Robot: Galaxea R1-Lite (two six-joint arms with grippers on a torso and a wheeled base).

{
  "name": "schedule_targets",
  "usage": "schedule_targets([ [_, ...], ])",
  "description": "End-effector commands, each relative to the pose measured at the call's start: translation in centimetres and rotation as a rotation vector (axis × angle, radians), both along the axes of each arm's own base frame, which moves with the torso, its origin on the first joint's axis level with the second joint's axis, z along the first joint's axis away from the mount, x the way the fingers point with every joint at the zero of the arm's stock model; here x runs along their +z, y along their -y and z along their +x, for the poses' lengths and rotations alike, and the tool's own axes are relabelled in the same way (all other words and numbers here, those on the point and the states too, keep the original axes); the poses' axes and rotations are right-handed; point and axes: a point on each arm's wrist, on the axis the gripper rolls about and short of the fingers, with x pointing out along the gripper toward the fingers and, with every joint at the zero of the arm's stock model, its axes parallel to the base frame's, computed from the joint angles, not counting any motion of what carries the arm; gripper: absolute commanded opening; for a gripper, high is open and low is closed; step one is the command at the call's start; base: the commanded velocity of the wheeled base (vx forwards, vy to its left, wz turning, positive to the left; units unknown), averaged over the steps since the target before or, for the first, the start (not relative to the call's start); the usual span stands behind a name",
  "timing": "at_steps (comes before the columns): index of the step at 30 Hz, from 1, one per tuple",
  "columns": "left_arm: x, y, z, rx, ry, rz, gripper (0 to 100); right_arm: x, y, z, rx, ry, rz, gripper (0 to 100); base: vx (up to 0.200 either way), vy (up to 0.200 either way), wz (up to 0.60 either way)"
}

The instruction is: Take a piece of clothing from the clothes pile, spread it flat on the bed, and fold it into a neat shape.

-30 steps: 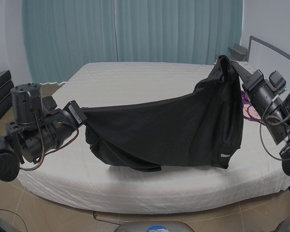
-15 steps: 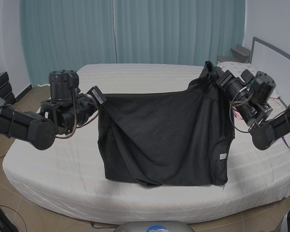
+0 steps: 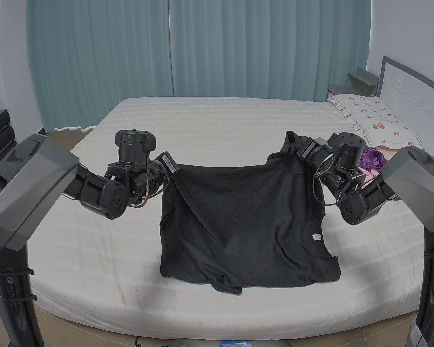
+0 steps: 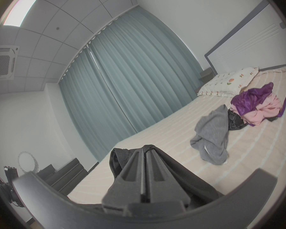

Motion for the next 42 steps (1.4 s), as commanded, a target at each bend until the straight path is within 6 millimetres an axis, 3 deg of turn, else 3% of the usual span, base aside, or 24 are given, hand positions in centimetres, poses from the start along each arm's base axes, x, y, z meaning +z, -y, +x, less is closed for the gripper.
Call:
schedule_targets([
  [1, -4.3, 0.4, 1.5, 0.011, -0.075, 0.028, 0, -4.5, 0.6, 1.5, -0.021, -0.081, -0.021, 0, 0.000, 0.000, 0.00],
  [10, -5.8, 0.7, 1.5, 0.009, -0.115, 0.045, 0, -6.2, 1.1, 1.9, -0.036, -0.116, -0.024, 0, 0.067, 0.000, 0.00],
  [19, -5.6, 0.7, 1.7, 0.008, -0.116, 0.050, 0, -7.0, 0.9, 2.0, -0.030, -0.131, -0.035, 0, 0.133, 0.000, 0.00],
  [21, -6.3, 0.8, 1.9, 0.006, -0.123, 0.053, 0, -7.9, 0.9, 2.5, -0.033, -0.146, -0.040, 0, 0.000, 0.000, 0.00],
  [25, -7.0, 1.0, 2.6, 0.000, -0.102, 0.062, 0, -7.8, 1.5, 3.3, -0.052, -0.146, -0.041, 0, 0.000, 0.000, 0.00],
  [32, -9.2, 1.4, 3.1, -0.005, -0.136, 0.078, 0, -11.4, 1.5, 3.8, -0.044, -0.224, -0.062, 0, 0.000, 0.000, 0.00],
  [33, -9.6, 1.4, 3.3, -0.003, -0.142, 0.078, 100, -11.9, 1.4, 3.9, -0.041, -0.227, -0.063, 0, 0.000, 0.000, 0.00],
  [34, -9.6, 1.4, 3.3, -0.003, -0.142, 0.078, 100, -11.9, 1.4, 3.9, -0.041, -0.227, -0.063, 0, 0.000, 0.000, 0.00],
  [35, -10.0, 1.3, 3.6, 0.001, -0.144, 0.077, 100, -12.4, 1.4, 4.3, -0.039, -0.229, -0.063, 100, 0.000, 0.000, 0.00],
  [42, -12.2, 1.2, 4.7, 0.047, -0.147, 0.104, 100, -14.4, 1.7, 5.1, -0.019, -0.297, -0.076, 100, 0.000, 0.000, 0.00],
])
